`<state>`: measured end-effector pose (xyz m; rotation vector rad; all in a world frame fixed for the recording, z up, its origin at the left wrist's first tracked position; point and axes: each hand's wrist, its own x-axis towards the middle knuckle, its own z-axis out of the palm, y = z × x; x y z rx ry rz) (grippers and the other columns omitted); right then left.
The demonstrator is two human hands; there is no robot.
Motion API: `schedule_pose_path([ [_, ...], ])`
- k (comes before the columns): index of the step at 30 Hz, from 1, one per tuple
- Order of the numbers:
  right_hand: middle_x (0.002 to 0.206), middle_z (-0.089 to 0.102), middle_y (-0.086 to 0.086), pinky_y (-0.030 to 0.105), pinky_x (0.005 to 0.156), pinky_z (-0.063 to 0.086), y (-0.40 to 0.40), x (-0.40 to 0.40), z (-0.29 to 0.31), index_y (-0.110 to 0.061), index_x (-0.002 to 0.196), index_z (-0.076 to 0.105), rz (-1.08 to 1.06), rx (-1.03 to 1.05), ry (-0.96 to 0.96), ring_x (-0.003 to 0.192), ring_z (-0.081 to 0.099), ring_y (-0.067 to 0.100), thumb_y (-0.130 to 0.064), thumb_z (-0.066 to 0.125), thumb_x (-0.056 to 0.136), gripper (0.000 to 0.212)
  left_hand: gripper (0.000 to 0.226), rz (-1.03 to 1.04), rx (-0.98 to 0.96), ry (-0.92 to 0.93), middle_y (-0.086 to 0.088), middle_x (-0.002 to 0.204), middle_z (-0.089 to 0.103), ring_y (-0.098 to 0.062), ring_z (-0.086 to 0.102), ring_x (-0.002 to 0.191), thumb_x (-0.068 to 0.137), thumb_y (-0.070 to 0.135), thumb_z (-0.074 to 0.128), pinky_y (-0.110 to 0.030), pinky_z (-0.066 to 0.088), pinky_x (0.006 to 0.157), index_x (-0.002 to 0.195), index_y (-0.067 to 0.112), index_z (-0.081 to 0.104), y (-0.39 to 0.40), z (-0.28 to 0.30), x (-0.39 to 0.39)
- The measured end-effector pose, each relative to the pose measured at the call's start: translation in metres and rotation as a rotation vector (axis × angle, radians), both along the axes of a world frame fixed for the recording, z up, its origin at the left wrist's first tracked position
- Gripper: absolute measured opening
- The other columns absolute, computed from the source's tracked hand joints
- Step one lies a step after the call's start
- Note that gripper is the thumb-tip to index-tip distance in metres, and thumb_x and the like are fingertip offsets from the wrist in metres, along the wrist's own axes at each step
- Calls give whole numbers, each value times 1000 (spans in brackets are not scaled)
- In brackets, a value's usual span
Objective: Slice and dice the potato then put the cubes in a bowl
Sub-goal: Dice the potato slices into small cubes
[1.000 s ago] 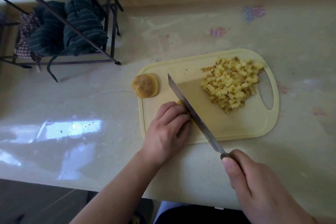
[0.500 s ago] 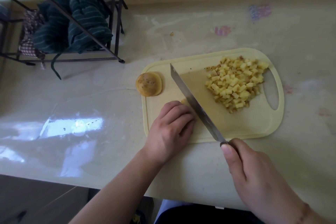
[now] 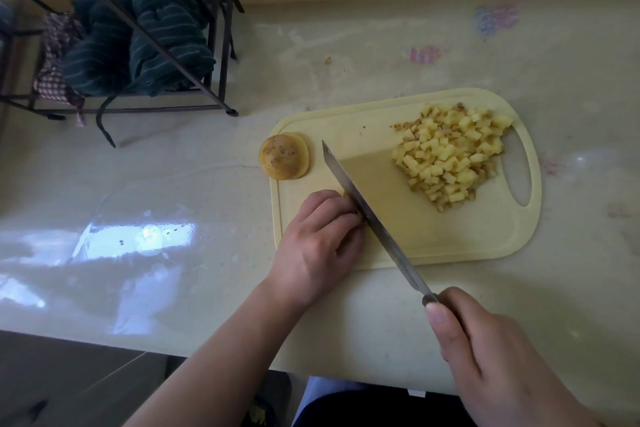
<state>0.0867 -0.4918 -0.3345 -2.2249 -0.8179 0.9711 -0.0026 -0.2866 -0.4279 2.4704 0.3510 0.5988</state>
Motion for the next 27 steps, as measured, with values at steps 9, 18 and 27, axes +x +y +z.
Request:
schedule_pose_path([
  [9,60,55,-13,22,49,36,15,3,-7,-32,71,36,43,-12,-47,53,49,6,-69,15,84,45,2,-9,-2,-8,-13,96,73,-34,67,94,85,-3,76,-35,54,89,87,-3,76,2,2,1],
  [18,58,54,1,32,51,37,12,13,-4,-37,72,40,2,42,-19,48,47,14,-70,19,83,40,2,34,33,-16,-12,93,70,-31,63,88,88,0,75,-33,53,85,88,-2,77,6,0,-13],
  [27,65,57,8,32,53,37,8,2,1,-26,74,41,31,42,-2,51,50,16,-70,18,81,50,10,-30,44,-19,-16,95,71,-36,65,91,92,1,68,-37,54,86,88,-5,75,2,1,-8],
])
